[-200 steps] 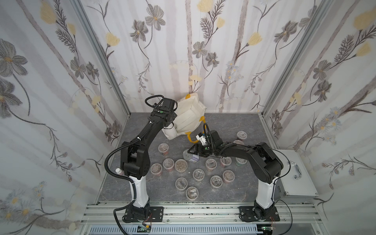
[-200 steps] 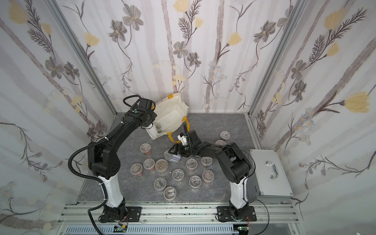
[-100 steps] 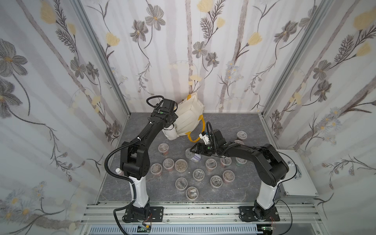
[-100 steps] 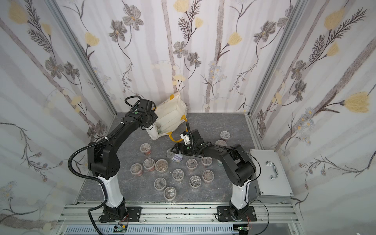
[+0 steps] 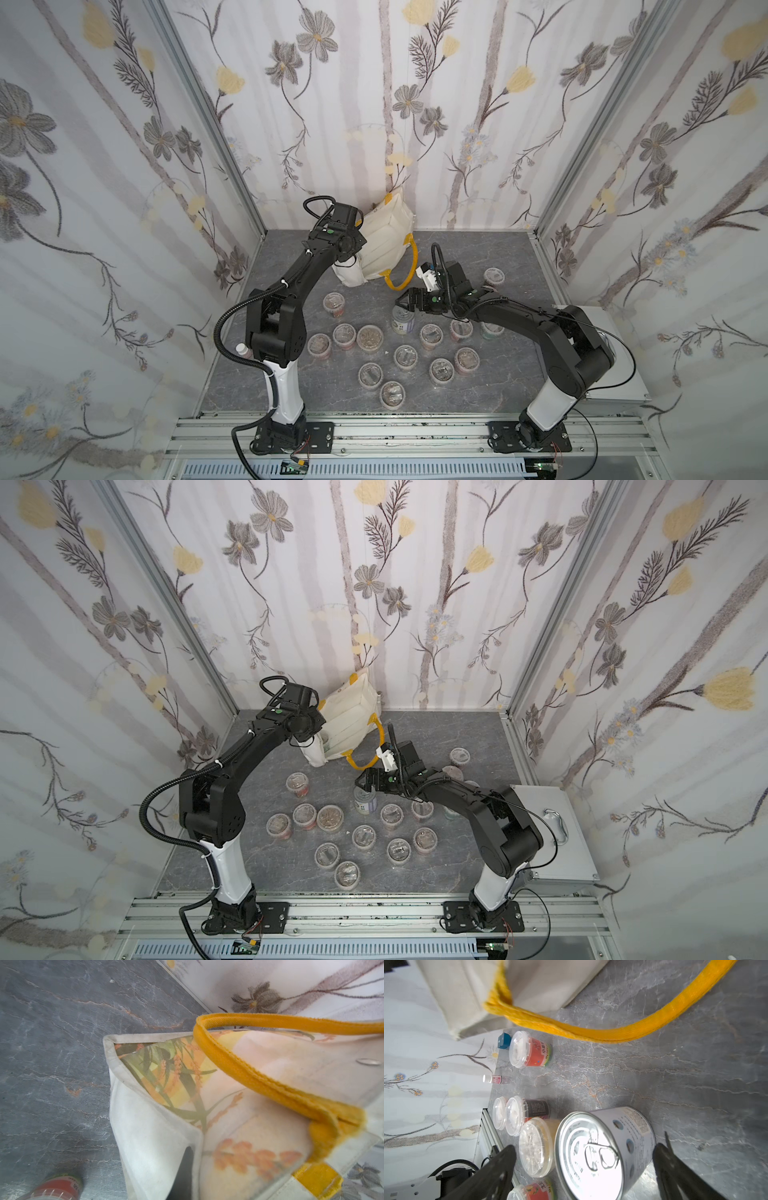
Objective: Take out the seed jars from the canvas bag
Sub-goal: Place the seed jar at the center of the board, then adjust the canvas bag at the center of the board.
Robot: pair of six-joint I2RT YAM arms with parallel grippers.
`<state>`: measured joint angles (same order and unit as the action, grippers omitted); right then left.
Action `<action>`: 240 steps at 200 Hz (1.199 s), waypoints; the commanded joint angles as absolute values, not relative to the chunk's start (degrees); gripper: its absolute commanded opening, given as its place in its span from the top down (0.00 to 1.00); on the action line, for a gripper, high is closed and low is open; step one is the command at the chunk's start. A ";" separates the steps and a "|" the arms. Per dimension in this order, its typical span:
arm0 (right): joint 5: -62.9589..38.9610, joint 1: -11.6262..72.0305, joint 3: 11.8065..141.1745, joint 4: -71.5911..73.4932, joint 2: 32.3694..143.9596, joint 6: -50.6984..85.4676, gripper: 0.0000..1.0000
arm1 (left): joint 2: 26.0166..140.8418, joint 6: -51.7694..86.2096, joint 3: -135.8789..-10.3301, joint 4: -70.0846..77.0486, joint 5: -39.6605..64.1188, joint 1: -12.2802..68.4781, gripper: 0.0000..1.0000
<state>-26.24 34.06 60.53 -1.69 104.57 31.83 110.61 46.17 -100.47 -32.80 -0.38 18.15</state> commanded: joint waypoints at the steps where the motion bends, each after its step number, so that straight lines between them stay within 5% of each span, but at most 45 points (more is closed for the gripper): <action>1: -20.20 34.06 63.37 -6.88 99.94 27.23 0.05 | 110.14 42.32 -100.31 -34.28 2.72 18.71 1.00; 45: -12.92 34.25 75.06 -12.56 98.03 20.31 0.10 | 107.06 37.81 -93.86 -29.81 8.24 19.35 1.00; 107: -6.68 36.04 95.25 -10.26 117.63 23.90 0.38 | 95.10 34.31 -76.52 -19.62 9.01 19.27 1.00; 131: -1.84 37.59 100.63 -11.38 124.37 24.29 0.41 | 92.32 33.84 -71.36 -16.88 9.60 18.92 1.00; 240: 18.81 28.23 83.15 -11.57 114.78 28.45 0.46 | 90.35 32.95 -68.08 -7.78 17.80 18.13 1.00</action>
